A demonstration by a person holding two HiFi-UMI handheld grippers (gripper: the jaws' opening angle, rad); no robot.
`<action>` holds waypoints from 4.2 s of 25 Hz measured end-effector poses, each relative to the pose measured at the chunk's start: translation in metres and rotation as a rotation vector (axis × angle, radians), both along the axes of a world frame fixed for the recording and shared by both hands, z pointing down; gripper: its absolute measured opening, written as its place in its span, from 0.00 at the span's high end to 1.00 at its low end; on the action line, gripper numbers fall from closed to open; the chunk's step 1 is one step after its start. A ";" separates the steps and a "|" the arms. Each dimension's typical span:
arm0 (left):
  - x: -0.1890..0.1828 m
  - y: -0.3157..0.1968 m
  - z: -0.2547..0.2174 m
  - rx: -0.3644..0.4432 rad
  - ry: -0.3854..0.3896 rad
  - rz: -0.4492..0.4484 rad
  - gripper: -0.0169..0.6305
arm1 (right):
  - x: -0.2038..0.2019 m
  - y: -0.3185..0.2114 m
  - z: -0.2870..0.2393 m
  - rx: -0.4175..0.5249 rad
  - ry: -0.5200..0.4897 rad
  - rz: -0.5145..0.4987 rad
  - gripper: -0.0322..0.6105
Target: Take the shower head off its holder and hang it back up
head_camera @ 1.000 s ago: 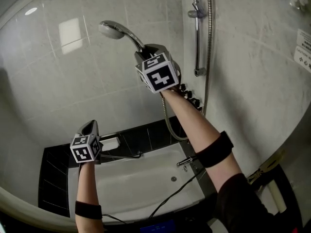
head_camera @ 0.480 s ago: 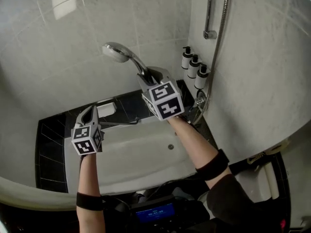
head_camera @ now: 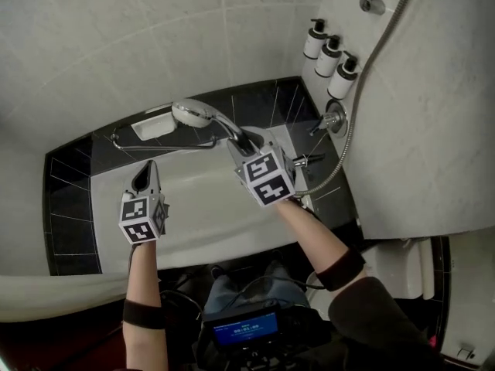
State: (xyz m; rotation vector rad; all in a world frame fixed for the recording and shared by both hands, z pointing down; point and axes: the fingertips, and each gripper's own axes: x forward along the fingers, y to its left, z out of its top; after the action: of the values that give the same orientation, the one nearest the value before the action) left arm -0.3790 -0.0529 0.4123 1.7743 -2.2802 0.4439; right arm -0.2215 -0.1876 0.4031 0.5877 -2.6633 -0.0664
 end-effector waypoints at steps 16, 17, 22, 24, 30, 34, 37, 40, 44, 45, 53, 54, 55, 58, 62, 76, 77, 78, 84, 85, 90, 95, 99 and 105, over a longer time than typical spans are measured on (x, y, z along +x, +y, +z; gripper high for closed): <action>0.046 -0.012 0.236 -0.269 0.150 0.079 0.97 | 0.035 0.023 0.327 -0.148 0.506 -0.078 0.73; 0.048 -0.012 0.255 -0.287 0.151 0.079 0.97 | 0.039 0.023 0.347 -0.155 0.534 -0.087 0.73; 0.075 -0.023 0.340 -0.356 0.199 0.116 0.97 | 0.072 0.023 0.455 -0.152 0.731 -0.151 0.73; 0.089 -0.027 0.373 -0.382 0.231 0.135 0.97 | 0.086 0.020 0.493 -0.129 0.813 -0.182 0.73; 0.125 -0.042 0.470 -0.447 0.297 0.181 0.97 | 0.136 -0.007 0.591 -0.070 1.021 -0.246 0.73; 0.138 -0.067 0.520 -0.457 0.319 0.197 0.97 | 0.161 -0.044 0.640 -0.066 1.087 -0.222 0.73; 0.147 -0.086 0.554 -0.462 0.325 0.215 0.97 | 0.179 -0.071 0.670 -0.047 1.145 -0.211 0.73; 0.160 -0.104 0.588 -0.472 0.336 0.237 0.97 | 0.198 -0.098 0.695 0.000 1.223 -0.226 0.73; 0.182 -0.120 0.626 -0.493 0.357 0.266 0.97 | 0.226 -0.131 0.715 0.086 1.339 -0.286 0.73; 0.187 -0.122 0.633 -0.497 0.362 0.272 0.97 | 0.233 -0.138 0.719 0.098 1.366 -0.303 0.73; 0.210 -0.138 0.644 -0.489 0.385 0.299 0.97 | 0.268 -0.166 0.733 0.230 1.507 -0.412 0.73; 0.210 -0.139 0.643 -0.487 0.385 0.298 0.97 | 0.271 -0.167 0.735 0.249 1.525 -0.432 0.72; 0.209 -0.140 0.643 -0.485 0.383 0.297 0.97 | 0.274 -0.167 0.736 0.268 1.539 -0.447 0.72; 0.206 -0.141 0.642 -0.482 0.377 0.298 0.97 | 0.278 -0.171 0.738 0.297 1.535 -0.438 0.62; 0.200 -0.140 0.640 -0.484 0.371 0.294 0.97 | 0.282 -0.171 0.741 0.256 1.527 -0.431 0.41; 0.171 -0.112 0.568 -0.473 0.349 0.249 0.97 | 0.217 -0.129 0.671 0.251 1.276 -0.406 0.42; 0.167 -0.109 0.556 -0.468 0.345 0.242 0.97 | 0.210 -0.125 0.660 0.256 1.254 -0.400 0.42; 0.162 -0.105 0.544 -0.464 0.339 0.235 0.97 | 0.203 -0.121 0.647 0.263 1.235 -0.398 0.42; 0.132 -0.068 0.459 -0.438 0.310 0.188 0.97 | 0.178 -0.084 0.562 0.257 1.139 -0.356 0.45; 0.127 -0.060 0.445 -0.432 0.308 0.178 0.97 | 0.175 -0.075 0.547 0.249 1.123 -0.349 0.48; 0.099 -0.020 0.365 -0.386 0.289 0.110 0.97 | 0.158 -0.026 0.467 0.189 0.988 -0.253 0.68; 0.078 0.012 0.279 -0.305 0.245 0.055 0.97 | 0.143 0.013 0.381 0.026 0.723 -0.077 0.89; 0.061 0.034 0.219 -0.236 0.197 0.014 0.97 | 0.132 0.024 0.318 -0.138 0.462 0.056 0.92; 0.048 0.073 0.158 -0.159 0.157 -0.036 0.97 | 0.137 0.045 0.240 -0.278 0.208 0.143 0.92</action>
State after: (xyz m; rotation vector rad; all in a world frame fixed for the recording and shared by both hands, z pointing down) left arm -0.3310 0.0203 0.5707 1.6287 -2.1048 0.4486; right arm -0.0846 -0.1424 0.6429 0.6387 -2.3680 0.2649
